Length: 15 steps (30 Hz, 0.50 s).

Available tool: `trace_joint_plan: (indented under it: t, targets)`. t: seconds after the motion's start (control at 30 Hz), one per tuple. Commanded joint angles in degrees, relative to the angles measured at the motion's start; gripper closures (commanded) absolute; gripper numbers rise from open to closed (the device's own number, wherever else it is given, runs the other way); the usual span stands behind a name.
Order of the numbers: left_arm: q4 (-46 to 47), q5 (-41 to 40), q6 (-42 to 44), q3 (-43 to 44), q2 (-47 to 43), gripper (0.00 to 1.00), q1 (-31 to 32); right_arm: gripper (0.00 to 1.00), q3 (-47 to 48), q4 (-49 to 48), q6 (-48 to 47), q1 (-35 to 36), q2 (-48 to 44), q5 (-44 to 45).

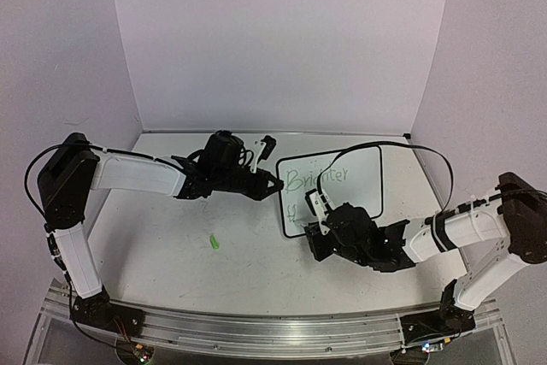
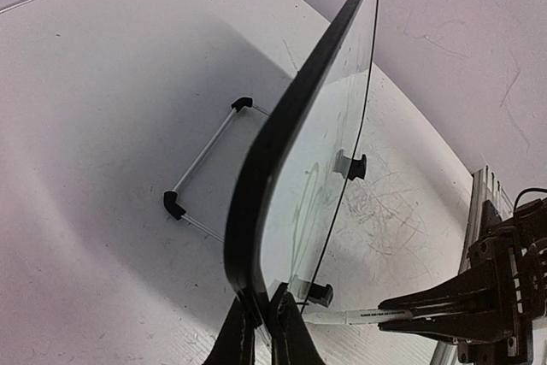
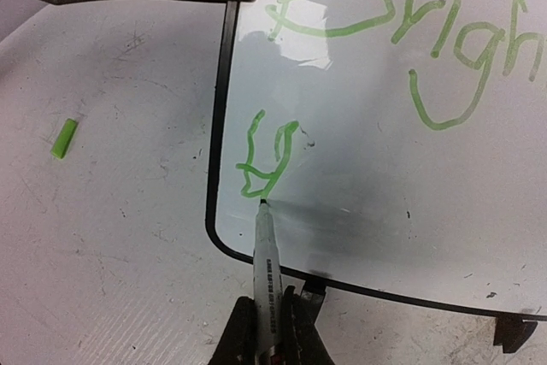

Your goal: Write a sentence on the whiteboard

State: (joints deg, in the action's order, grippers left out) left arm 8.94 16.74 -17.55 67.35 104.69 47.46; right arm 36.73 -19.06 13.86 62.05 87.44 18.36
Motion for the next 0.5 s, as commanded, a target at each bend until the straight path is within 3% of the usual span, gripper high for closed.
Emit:
trace_joint_plan:
  t: [0.0, 0.47]
  targets:
    - [-2.0, -6.2, 2.7, 2.1, 0.1, 1.00, -1.3, 1.00, 0.3, -0.4, 0.2, -0.1, 0.2, 1.7]
    - [-2.0, -6.0, 2.7, 2.2, 0.0, 1.00, -1.3, 1.00, 1.2, -3.7, -2.3, -0.2, -1.2, 3.6]
